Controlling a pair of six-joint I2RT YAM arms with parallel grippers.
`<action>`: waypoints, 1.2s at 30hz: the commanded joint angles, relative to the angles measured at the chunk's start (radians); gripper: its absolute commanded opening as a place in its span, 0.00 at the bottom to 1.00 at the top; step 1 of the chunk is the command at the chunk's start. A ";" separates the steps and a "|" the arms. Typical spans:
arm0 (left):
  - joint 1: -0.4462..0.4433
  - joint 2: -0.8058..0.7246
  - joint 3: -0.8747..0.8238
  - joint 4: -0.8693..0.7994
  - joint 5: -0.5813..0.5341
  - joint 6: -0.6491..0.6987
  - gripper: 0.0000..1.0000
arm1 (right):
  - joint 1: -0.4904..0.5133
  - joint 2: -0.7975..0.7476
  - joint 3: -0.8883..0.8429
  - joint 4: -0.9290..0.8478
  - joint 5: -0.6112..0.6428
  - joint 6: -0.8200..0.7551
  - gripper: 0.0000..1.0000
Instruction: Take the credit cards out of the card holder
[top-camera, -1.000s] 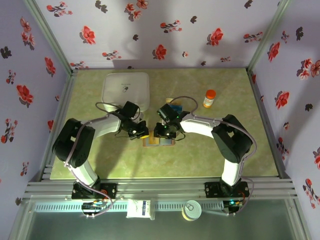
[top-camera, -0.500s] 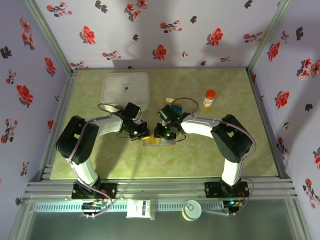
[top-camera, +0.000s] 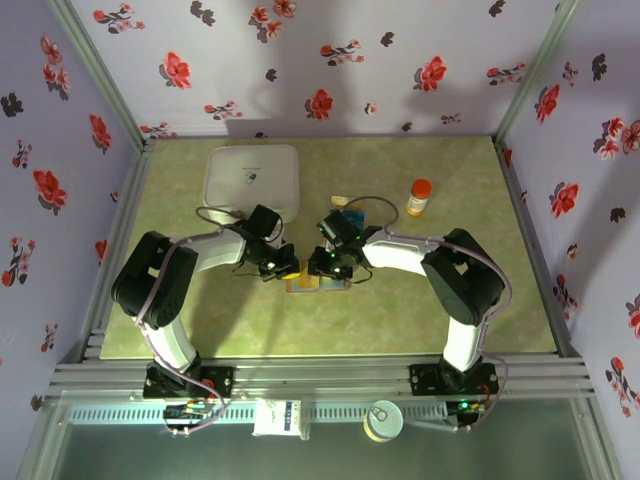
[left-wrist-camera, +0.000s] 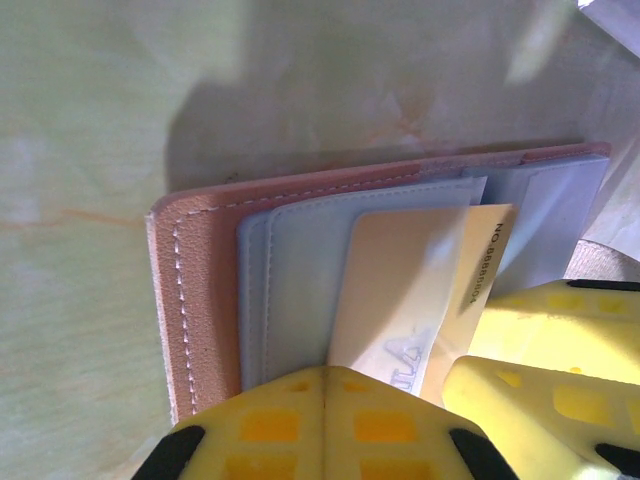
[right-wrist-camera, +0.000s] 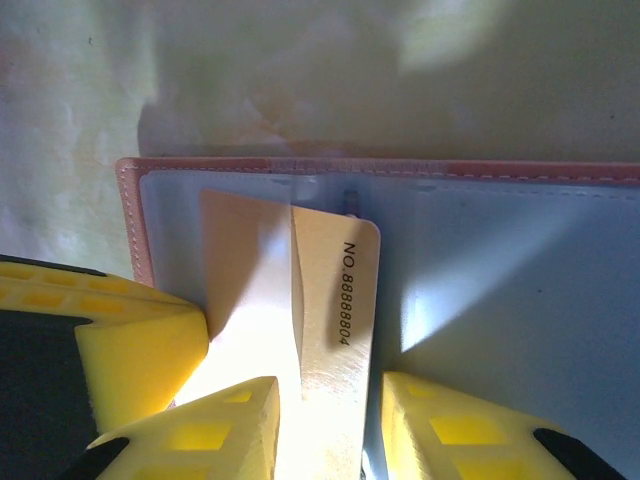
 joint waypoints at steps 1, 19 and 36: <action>0.001 -0.003 -0.006 -0.075 -0.045 0.009 0.00 | -0.008 0.007 -0.007 0.001 0.008 0.018 0.33; 0.000 0.006 -0.008 -0.066 -0.040 0.003 0.00 | -0.032 -0.045 -0.080 0.180 -0.087 0.087 0.21; 0.001 -0.003 -0.001 -0.090 -0.049 0.015 0.00 | -0.046 -0.073 -0.099 0.099 -0.031 0.043 0.11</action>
